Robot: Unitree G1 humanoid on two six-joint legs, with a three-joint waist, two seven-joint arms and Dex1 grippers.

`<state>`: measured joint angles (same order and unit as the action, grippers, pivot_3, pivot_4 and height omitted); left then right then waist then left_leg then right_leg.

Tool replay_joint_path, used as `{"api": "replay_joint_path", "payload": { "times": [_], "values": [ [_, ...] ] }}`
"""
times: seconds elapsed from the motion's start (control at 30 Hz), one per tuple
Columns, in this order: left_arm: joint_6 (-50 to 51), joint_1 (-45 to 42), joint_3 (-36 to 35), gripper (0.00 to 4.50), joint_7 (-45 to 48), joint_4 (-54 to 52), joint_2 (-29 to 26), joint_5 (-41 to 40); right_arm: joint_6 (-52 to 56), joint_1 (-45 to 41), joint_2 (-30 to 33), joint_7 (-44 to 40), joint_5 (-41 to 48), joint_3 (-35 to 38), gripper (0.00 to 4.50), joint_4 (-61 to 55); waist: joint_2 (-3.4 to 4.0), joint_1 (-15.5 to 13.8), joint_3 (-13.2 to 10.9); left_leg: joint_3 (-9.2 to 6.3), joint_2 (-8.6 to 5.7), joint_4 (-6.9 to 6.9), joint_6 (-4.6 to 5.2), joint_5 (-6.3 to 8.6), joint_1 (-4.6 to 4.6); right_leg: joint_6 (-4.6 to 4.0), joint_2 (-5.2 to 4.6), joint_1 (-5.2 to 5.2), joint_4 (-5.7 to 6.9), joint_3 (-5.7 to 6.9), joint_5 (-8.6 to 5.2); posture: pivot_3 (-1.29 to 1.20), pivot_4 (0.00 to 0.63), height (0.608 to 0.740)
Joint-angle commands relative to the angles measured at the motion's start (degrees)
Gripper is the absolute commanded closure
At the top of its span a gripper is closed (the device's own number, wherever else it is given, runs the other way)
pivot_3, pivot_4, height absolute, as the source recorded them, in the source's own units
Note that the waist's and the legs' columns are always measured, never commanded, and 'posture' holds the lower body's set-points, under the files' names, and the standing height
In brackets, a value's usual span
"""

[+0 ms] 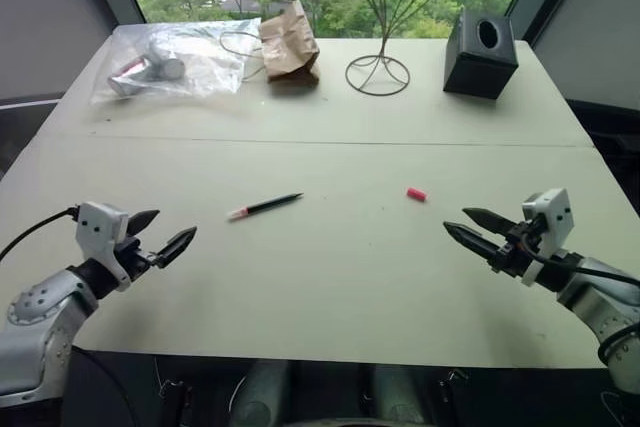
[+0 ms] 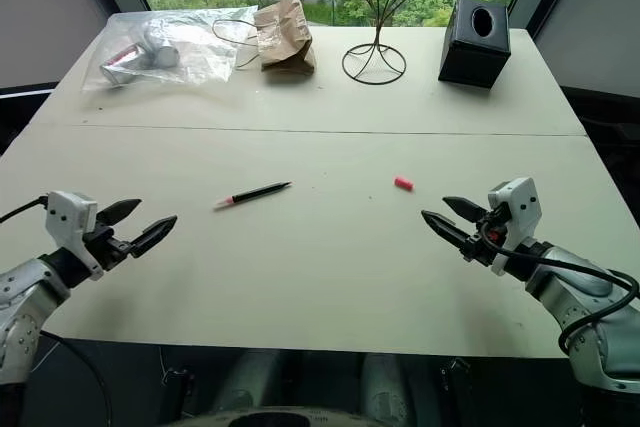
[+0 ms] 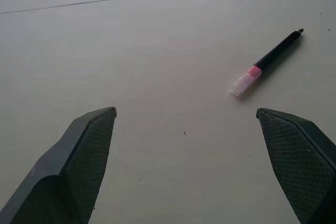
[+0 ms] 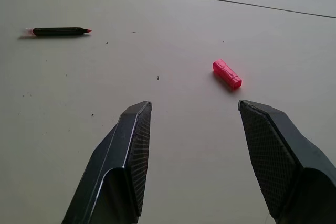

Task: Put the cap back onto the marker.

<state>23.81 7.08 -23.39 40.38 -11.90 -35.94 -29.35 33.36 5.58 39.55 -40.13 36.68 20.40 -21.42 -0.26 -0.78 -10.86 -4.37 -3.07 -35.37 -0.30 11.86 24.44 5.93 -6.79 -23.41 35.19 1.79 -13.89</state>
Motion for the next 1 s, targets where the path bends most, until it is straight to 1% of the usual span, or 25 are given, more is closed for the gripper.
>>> {"api": "replay_joint_path", "payload": {
  "times": [0.03,0.27,0.4,0.7,0.83,1.0],
  "values": [
    [0.0,0.1,-0.2,0.03,-0.1,-0.7,-0.3,0.0,-1.3,-0.4,-0.3,0.2,-0.4,0.1,1.77,-1.8,0.0,0.0,0.0,0.0,0.0,0.0,0.0,0.0,0.0,0.0,0.0,0.0,0.0,0.0,0.0,0.0,0.15,0.74],
    [-1.2,-0.6,-0.5,0.03,-1.0,0.1,0.0,1.1,-1.8,-0.7,-0.6,0.7,-1.0,0.1,1.77,-1.4,0.0,0.0,0.0,0.0,0.0,0.0,0.0,0.0,-0.01,0.0,0.01,0.0,0.01,0.0,0.0,0.0,0.15,0.74],
    [-2.8,-2.1,-0.9,0.03,-1.4,2.3,0.4,1.7,-2.9,-2.3,-0.6,0.5,-2.8,-1.3,1.77,0.6,0.0,0.0,0.0,0.0,0.0,0.0,0.0,0.0,-0.03,0.0,0.02,0.01,0.03,0.01,0.0,0.0,0.15,0.74],
    [-4.9,-2.6,-0.7,0.03,-0.1,5.9,-0.4,3.0,-3.3,-2.7,-1.0,0.5,-3.4,-1.6,1.77,0.5,-0.01,0.0,0.0,0.02,0.0,0.0,0.01,-0.01,-0.04,0.01,0.03,0.02,0.04,0.0,0.01,0.0,0.15,0.74],
    [-5.7,-4.5,0.3,0.03,2.7,7.9,-2.2,3.4,-3.2,-2.3,-1.3,0.9,-3.5,-1.4,1.77,-0.2,-0.01,0.0,0.0,0.01,0.0,-0.01,0.0,-0.01,-0.05,0.01,0.03,0.02,0.06,0.01,0.01,0.0,0.15,0.74],
    [-8.1,-10.7,3.5,0.03,7.8,13.5,-5.3,5.1,-2.6,-2.2,-1.5,1.0,-3.2,-1.7,1.77,-1.7,-0.02,-0.1,0.0,0.01,-0.02,-0.03,0.0,-0.01,-0.05,0.01,0.03,0.04,0.07,0.01,0.01,0.0,0.15,0.74]
  ]
}}
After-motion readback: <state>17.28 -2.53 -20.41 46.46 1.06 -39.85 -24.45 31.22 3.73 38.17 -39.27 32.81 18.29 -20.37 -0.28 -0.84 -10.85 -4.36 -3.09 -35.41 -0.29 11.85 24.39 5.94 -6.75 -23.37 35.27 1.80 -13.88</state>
